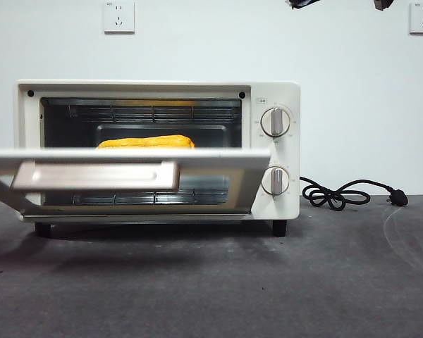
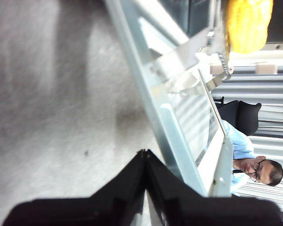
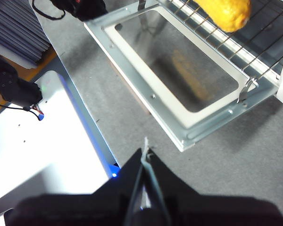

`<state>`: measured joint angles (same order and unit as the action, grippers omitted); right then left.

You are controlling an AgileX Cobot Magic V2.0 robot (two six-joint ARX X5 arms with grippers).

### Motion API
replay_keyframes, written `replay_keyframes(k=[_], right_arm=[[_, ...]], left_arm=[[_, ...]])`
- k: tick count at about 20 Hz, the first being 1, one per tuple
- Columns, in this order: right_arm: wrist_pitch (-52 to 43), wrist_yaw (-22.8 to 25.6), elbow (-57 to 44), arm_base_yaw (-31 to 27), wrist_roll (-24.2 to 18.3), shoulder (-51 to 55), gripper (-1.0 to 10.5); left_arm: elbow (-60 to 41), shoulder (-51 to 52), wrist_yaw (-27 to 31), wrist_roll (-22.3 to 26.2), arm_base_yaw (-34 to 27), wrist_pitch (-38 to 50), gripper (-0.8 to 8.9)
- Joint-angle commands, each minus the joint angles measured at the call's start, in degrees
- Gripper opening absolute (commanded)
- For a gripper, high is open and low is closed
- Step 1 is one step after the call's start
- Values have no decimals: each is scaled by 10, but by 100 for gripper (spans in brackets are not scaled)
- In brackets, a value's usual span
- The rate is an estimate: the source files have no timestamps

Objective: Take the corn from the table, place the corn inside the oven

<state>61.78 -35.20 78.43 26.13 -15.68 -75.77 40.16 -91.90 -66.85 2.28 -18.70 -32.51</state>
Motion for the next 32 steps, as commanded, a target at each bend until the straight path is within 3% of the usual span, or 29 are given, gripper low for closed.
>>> replay_keyframes(k=[1, 9, 19, 21, 26, 32], right_arm=[[-6, -3, 1, 0, -4, -3, -12], [-19, -3, 1, 0, -4, -3, -12], [-19, 3, 1, 0, 2, -3, -12], [-19, 24, 1, 0, 7, -3, -12], [-22, 65, 1, 0, 23, -3, -12], [-23, 67, 1, 0, 27, -3, -12]], left_arm=[[24, 21, -34, -17, 2, 3, -8], [122, 84, -39, -78, 3, 5, -8], [212, 96, -5, -98, 37, 2, -8], [212, 115, 31, -96, 43, -17, -7], [212, 215, 185, -65, 83, -89, -7], [212, 389, 298, -82, 205, -137, -7]])
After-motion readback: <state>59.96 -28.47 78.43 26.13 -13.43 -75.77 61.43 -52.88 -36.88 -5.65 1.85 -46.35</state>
